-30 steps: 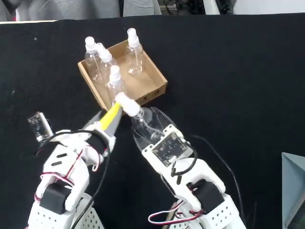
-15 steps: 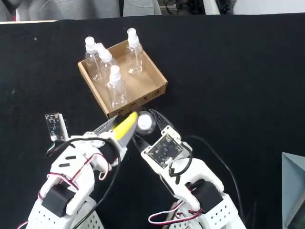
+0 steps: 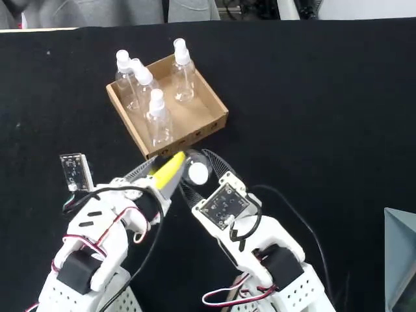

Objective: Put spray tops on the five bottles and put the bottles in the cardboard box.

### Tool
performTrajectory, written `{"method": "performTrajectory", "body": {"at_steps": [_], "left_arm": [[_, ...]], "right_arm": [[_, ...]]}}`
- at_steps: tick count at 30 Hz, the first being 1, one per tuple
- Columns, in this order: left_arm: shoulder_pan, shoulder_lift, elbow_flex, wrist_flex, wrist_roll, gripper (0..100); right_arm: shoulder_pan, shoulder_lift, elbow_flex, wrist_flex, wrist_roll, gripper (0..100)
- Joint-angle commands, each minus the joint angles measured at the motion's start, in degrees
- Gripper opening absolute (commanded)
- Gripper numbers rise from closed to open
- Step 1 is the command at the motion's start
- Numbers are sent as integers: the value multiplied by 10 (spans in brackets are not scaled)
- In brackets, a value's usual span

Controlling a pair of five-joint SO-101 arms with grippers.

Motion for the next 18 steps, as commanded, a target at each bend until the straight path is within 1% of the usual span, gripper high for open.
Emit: {"method": "performTrajectory", "body": {"at_steps": [1, 13, 17, 18], "left_arm": [[-44, -5, -35, -4, -6, 184], [-143, -5, -26, -4, -11, 184], [-176, -5, -13, -11, -13, 184], [-182, -5, -9, -11, -25, 184]], "right_arm": [[-12, -55, -7, 2, 5, 92], [-11, -53, -7, 1, 5, 92], [15, -54, -7, -4, 2, 92], [22, -55, -7, -4, 2, 92]]}}
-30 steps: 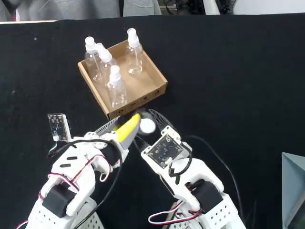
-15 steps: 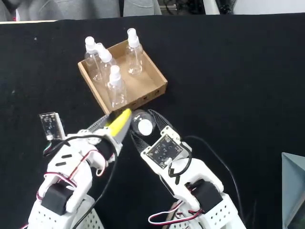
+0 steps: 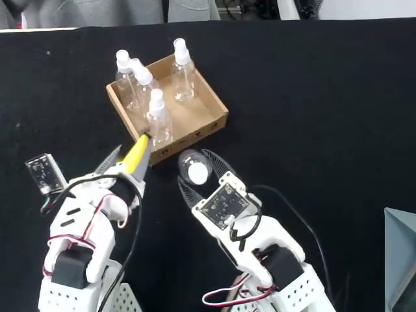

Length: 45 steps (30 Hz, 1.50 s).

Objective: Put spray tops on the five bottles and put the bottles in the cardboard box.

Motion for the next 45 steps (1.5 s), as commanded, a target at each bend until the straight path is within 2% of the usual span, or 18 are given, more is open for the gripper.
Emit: {"method": "performTrajectory", "body": {"at_steps": [1, 5, 11, 18, 25, 34, 39, 45], "left_arm": [[-35, -5, -5, -11, -41, 184], [-48, -5, 25, -11, -90, 184], [-68, -5, 71, -11, -120, 184], [-89, -5, 116, -11, -146, 184], [-87, -5, 173, -11, -146, 184], [-91, -5, 174, -10, -146, 184], [-92, -5, 174, -5, -144, 184], [-92, -5, 174, -4, -143, 184]], "right_arm": [[27, -55, -7, -4, 2, 92], [31, -55, -12, -4, 2, 92], [34, -55, -13, -4, 2, 92], [95, -51, -14, -40, -26, 92], [100, -51, -24, -40, -31, 92], [100, -50, -46, -71, -31, 90], [100, -50, -66, -84, -26, 25], [100, -50, -85, -98, -26, 22]]}}
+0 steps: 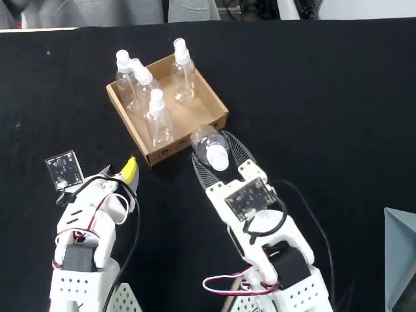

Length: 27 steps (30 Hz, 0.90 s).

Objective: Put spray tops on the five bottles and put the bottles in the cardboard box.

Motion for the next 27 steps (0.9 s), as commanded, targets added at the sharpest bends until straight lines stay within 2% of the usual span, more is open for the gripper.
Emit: {"method": "performTrajectory", "body": {"at_steps": [1, 5, 10, 20, 27], "left_arm": [[-6, -6, 15, -4, -2, 184], [-6, -6, 15, -4, -1, 184], [-6, -6, 15, -4, -3, 184], [-6, -4, 15, -4, -4, 184], [-6, -4, 15, -4, -4, 184]], "right_arm": [[13, -49, -58, -35, 0, 22], [13, -26, -90, -43, 9, 22], [13, 93, -156, -47, 40, 22], [21, 356, -227, -168, 35, 22], [29, 462, -263, -204, -24, 22]]}}
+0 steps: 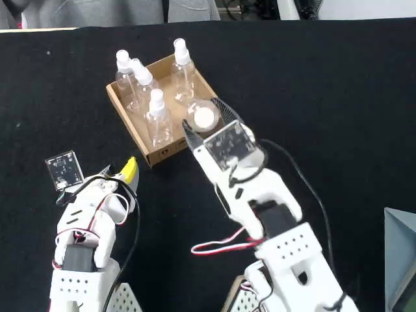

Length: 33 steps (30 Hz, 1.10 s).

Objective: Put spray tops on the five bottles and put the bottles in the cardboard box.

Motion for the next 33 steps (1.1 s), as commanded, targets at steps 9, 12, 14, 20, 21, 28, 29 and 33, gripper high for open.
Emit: {"method": "performTrajectory", "body": {"at_steps": [9, 12, 14, 20, 21, 28, 29, 33], "left_arm": [[-6, -4, 15, -4, -4, 184], [-6, -4, 15, -4, -4, 184], [-6, -4, 15, -4, -4, 184], [-6, -4, 15, -4, -4, 184], [-6, -4, 15, -4, -4, 184], [-6, -4, 15, -4, -4, 184], [-6, -4, 15, -4, -4, 184], [-6, -3, 15, -4, -4, 184]], "right_arm": [[66, 152, -151, -25, -24, 22], [70, 200, -184, -25, -23, 22], [72, 230, -207, -25, -23, 22], [73, 311, -260, -25, -26, 23], [73, 320, -267, -25, -26, 23], [71, 369, -291, -25, -27, 23], [70, 373, -291, -25, -27, 23], [70, 393, -292, -33, -27, 23]]}}
